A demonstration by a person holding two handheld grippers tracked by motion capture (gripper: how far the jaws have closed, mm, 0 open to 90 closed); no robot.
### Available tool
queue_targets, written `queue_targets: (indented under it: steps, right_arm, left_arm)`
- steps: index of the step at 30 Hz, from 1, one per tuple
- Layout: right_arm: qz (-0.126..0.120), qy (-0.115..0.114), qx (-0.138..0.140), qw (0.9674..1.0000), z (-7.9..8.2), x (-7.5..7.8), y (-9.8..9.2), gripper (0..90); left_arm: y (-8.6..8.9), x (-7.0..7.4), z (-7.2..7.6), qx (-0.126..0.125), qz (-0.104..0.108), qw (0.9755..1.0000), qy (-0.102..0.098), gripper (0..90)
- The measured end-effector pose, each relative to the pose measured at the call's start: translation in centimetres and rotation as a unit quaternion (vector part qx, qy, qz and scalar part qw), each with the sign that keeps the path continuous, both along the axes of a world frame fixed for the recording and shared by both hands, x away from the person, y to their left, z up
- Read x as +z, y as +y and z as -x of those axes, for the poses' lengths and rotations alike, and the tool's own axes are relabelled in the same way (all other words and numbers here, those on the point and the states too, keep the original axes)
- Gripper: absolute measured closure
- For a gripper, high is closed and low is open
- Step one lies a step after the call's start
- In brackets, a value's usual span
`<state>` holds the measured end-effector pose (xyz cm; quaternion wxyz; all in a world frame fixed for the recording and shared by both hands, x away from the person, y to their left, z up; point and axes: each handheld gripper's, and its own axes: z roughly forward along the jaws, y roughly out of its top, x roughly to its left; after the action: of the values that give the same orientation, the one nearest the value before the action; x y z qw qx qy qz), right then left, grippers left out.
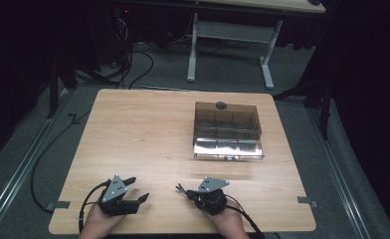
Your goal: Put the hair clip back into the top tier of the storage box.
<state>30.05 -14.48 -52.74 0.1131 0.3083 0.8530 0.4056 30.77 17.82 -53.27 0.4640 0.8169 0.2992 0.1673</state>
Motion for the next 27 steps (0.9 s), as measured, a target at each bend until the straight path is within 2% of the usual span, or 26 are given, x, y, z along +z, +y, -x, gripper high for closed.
queue_targets:
  steps: [7, 20, 27]
  right_arm:
    - [-0.005, -0.009, -0.010, 0.9999, 0.2, 0.6, -1.0, 87.8]
    - [-0.016, -0.014, -0.060, 0.9980, 0.3, 1.3, -4.8, 87.8]
    - [-0.008, -0.014, -0.075, 0.9971, 0.6, 1.6, -6.5, 87.8]
  left_arm:
    - [0.0, 0.0, 0.0, -0.001, 0.000, 1.0000, -0.001, 26.5]
    - [0.1, 0.0, 0.0, -0.003, 0.002, 1.0000, -0.001, 26.5]
    - [0.1, 0.0, 0.0, -0.003, 0.002, 1.0000, -0.001, 26.5]
